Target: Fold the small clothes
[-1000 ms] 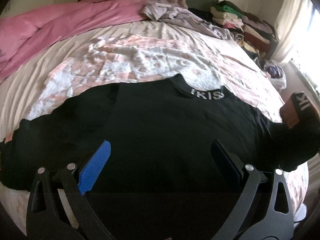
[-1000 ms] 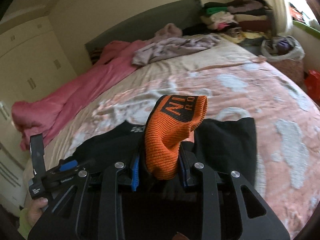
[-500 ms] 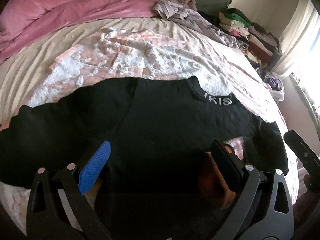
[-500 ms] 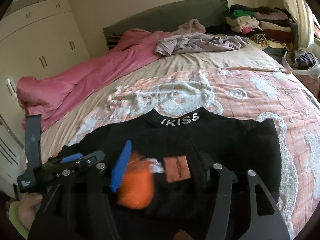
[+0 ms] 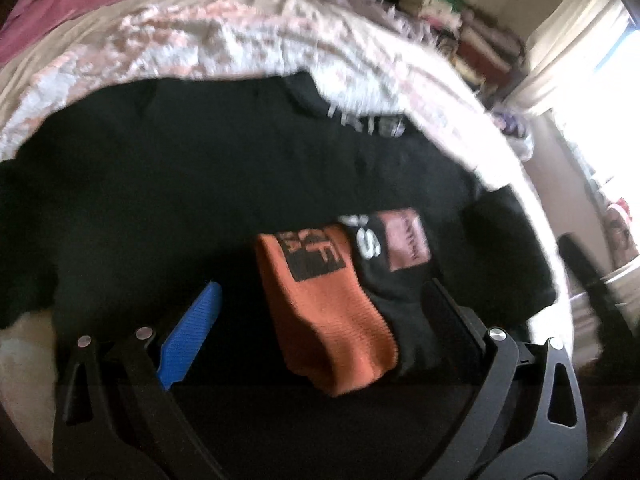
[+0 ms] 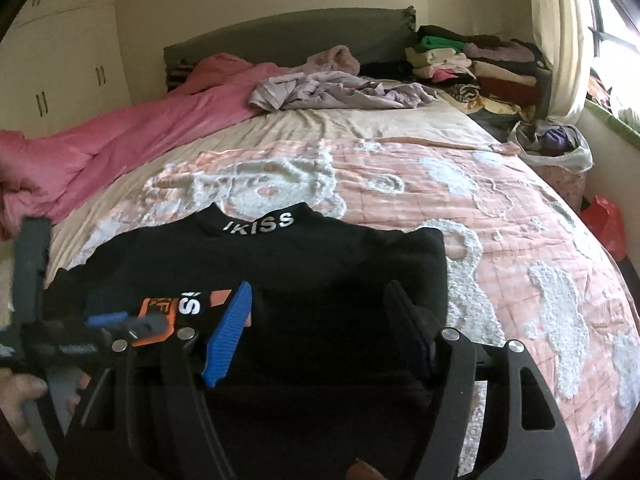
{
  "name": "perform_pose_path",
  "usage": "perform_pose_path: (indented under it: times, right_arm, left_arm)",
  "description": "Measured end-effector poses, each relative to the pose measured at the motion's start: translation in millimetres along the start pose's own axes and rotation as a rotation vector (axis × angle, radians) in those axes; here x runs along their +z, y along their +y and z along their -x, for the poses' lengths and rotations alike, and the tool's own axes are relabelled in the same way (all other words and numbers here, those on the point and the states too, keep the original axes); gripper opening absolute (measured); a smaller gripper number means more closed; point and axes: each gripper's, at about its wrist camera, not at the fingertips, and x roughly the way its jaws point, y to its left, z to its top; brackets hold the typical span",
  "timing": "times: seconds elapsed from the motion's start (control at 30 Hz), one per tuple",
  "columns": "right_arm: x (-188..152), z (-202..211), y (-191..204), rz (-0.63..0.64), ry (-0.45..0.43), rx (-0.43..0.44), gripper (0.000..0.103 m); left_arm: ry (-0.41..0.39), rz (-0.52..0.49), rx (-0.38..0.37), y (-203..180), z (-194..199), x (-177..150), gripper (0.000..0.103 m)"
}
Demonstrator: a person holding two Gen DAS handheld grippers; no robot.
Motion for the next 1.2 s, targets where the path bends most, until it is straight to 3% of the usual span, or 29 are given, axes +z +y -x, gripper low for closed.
perform_pose_path:
  times: [0.07, 0.13, 0.2, 0.3, 0.43, 0.57, 0.8, 1.0, 1.2]
  right_arm:
    - [-1.0, 2.2, -5.9, -0.010, -0.009, 0.011, 0.068]
    - [-3.5, 4.6, -17.4, -0.022, -0.014, 0.024, 0.068]
    - [-5.5, 5.4, -32.4, -0.055, -0.006, 0.008, 0.068]
    - [-8.9, 8.2, -62.0, -0.135, -0.003, -0.021, 0.068]
    - [-12.2, 11.8, -85.3, -0.193, -0.006, -0.049, 0.068]
    - [-12.8, 11.1, -84.4, -0.181, -0.004, -0.067, 0.068]
    - [-15.2, 0.9, -54.6, -0.079, 0.026, -0.057, 0.068]
    - [-15.6, -11.4, -28.2, 0.003, 0.059, -0.039, 0.068]
    - [-5.4, -11.9, -15.1, 0.015, 0.064, 0.014, 0.071]
  left_arm:
    - [-0.006, -0.029, 0.035, -7.3, -7.4, -0.7, 0.089]
    - [-0.026, -0.069, 0.089, -14.4, -10.0, -0.5, 0.054]
    - [-0.029, -0.113, 0.151, -20.1, -10.4, 1.3, 0.038]
    - [-0.053, -0.128, 0.063, -20.3, 0.2, 6.0, 0.008]
    - [-0.153, -0.170, 0.080, -23.8, 28.1, 15.6, 0.008]
    - [-0.236, -0.176, 0.141, -12.4, 54.2, 30.0, 0.009]
    - [-0.230, -0.121, 0.199, 19.4, 52.8, 40.3, 0.037]
    - [-0.258, -0.106, 0.203, 25.7, 69.5, 32.5, 0.042]
    - [-0.174, -0.189, 0.189, 3.5, 44.7, 23.8, 0.058]
